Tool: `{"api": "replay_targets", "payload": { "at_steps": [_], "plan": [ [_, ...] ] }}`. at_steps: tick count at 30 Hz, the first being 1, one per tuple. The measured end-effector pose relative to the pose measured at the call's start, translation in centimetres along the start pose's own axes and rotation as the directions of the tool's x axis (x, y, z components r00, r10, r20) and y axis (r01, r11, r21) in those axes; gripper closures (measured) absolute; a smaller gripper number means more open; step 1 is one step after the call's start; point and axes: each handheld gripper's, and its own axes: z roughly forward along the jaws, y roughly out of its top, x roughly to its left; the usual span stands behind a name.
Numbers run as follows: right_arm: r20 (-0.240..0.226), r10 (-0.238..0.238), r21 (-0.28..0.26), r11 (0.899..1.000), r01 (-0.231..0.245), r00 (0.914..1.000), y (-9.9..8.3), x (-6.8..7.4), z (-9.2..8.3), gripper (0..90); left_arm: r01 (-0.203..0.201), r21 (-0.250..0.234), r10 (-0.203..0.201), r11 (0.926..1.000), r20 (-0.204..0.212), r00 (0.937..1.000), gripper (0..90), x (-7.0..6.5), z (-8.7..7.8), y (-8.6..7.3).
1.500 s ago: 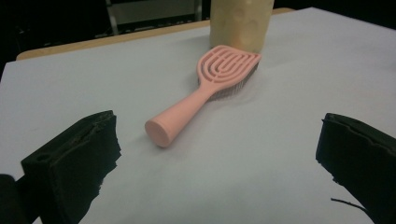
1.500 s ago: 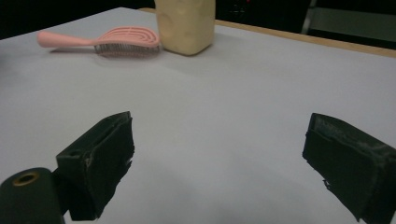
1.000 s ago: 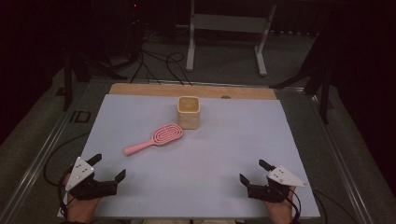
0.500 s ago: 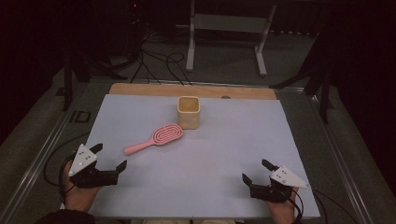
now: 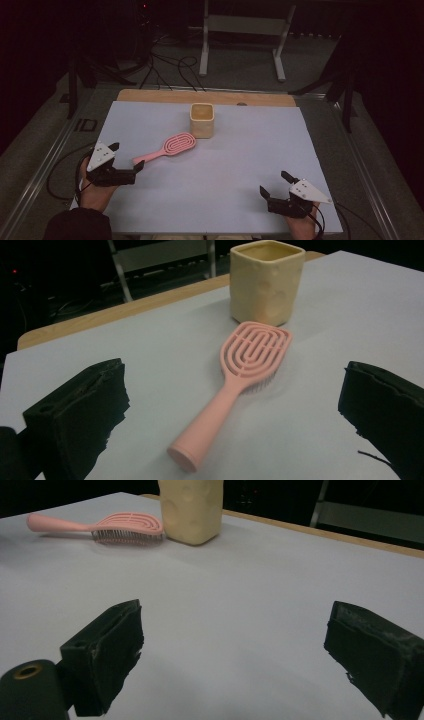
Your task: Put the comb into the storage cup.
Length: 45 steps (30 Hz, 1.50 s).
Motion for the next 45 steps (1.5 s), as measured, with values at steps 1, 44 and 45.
{"api": "replay_targets", "payload": {
  "at_steps": [1, 44, 45],
  "plan": [
    [0.000, 0.000, 0.000, 1.000, 0.000, 1.0000, 0.0, 0.0, 0.0, 8.5, 0.008, 0.001, -0.008, 1.0000, 0.005, 1.0000, 0.1, 0.2, 0.4, 0.2],
    [-0.003, 0.007, 0.003, 1.000, -0.007, 1.0000, -0.1, 0.0, 0.2, 8.5, -0.114, 0.241, 0.103, 0.9638, 0.060, 0.9929, 0.1, 1.2, 7.6, 2.3],
    [-0.002, 0.008, 0.004, 1.000, -0.008, 1.0000, -0.1, 0.0, 0.2, 8.5, -0.115, 0.244, 0.103, 0.9629, 0.060, 0.9929, 0.1, 1.2, 7.7, 2.3]
  ]
}}
